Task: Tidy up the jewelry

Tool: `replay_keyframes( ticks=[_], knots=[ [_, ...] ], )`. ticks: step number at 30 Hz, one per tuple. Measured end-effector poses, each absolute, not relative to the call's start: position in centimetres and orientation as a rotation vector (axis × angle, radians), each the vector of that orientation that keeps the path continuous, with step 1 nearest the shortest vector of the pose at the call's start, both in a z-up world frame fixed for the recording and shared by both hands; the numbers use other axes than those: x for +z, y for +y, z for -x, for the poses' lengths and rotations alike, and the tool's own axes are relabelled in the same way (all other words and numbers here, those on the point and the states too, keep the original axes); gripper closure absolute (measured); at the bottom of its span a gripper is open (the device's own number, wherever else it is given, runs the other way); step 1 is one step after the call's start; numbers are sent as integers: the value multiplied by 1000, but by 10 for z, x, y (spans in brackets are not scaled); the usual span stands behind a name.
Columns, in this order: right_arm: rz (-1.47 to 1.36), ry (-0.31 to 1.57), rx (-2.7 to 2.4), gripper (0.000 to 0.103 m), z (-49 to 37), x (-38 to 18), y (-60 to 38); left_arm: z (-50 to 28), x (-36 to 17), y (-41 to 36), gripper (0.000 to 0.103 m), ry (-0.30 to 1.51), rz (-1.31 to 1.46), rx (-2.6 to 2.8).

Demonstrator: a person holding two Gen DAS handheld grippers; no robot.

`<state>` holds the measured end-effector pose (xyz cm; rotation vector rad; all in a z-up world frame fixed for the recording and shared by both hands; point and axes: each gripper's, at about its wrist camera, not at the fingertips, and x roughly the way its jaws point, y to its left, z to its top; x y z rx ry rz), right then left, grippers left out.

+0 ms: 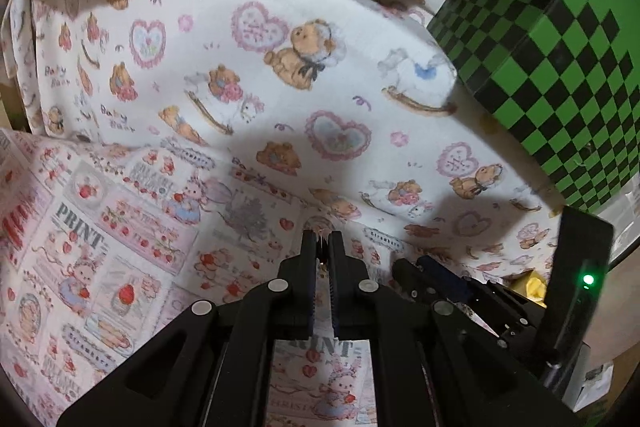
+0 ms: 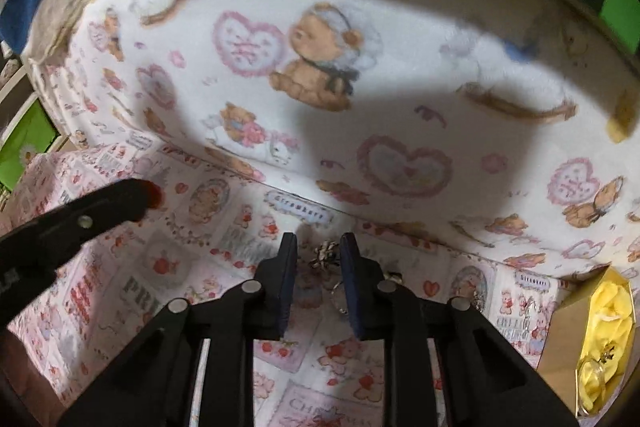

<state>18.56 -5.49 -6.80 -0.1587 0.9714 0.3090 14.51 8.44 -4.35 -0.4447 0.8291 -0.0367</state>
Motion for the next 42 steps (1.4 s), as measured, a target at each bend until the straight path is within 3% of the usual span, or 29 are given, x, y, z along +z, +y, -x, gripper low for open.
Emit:
replay_keyframes(
  ticks=[1, 9, 27, 35, 42],
  knots=[
    [160, 971, 300, 88, -187, -69, -55, -145, -44, 83, 98, 828, 442, -39],
    [99, 921, 317, 88, -167, -50, -79, -132, -29, 52, 98, 757, 319, -47],
    [-50, 621, 271, 88, -58, 14, -209, -80, 25, -25, 98, 580, 127, -184],
    [-137, 583, 257, 88, -55, 9, -242, -72, 19, -38, 98, 509, 109, -182],
    [-230, 578, 257, 88, -62, 10, -280, -86, -1, -34, 98, 557, 111, -167]
  ],
)
